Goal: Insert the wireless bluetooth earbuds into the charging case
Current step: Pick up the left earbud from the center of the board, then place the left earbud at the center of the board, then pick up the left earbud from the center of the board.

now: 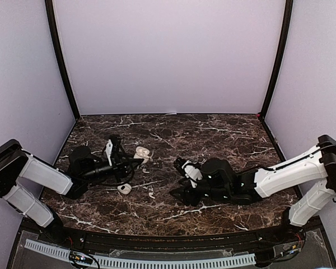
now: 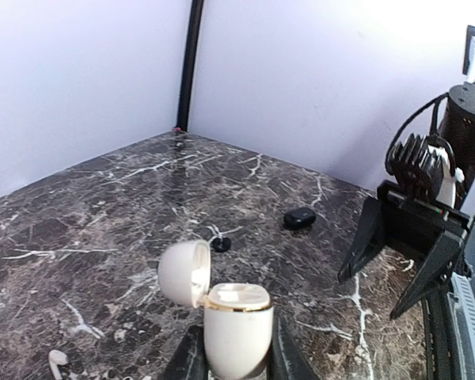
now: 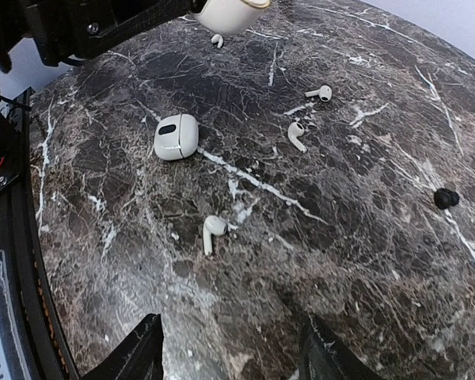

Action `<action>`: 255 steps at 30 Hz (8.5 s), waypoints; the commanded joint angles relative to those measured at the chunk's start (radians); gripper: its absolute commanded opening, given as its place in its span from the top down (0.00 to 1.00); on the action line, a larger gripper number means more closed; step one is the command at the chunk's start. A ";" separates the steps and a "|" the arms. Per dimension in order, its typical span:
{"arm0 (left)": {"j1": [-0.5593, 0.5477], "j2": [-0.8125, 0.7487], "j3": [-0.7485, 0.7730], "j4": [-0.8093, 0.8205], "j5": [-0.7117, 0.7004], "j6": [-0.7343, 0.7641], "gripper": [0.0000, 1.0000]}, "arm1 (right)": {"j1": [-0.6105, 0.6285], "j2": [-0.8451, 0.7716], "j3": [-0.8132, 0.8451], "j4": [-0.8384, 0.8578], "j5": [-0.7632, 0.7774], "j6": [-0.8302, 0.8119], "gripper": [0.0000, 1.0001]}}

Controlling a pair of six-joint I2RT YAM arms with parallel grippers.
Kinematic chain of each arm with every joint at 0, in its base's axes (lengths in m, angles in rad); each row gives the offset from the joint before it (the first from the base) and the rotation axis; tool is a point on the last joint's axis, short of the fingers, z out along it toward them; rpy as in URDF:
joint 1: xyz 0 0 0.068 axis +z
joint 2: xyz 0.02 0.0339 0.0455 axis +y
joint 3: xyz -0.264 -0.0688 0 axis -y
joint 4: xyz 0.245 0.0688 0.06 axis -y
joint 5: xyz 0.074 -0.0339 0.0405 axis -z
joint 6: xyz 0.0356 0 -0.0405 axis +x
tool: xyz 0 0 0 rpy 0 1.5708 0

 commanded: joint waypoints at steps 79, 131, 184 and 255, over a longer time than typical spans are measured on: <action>0.073 -0.110 -0.082 0.017 -0.366 -0.088 0.84 | 0.044 0.561 0.750 -0.649 0.046 0.175 0.84; -0.071 0.186 -0.095 0.669 0.299 0.034 0.88 | 0.078 0.088 0.161 0.570 -0.149 0.127 0.88; -0.073 0.102 -0.118 0.495 0.042 0.115 0.88 | 0.074 0.159 0.265 -0.711 0.174 0.570 0.63; -0.013 0.047 -0.137 0.440 -0.040 0.037 0.88 | -0.151 0.670 0.942 -1.522 -0.291 0.132 0.72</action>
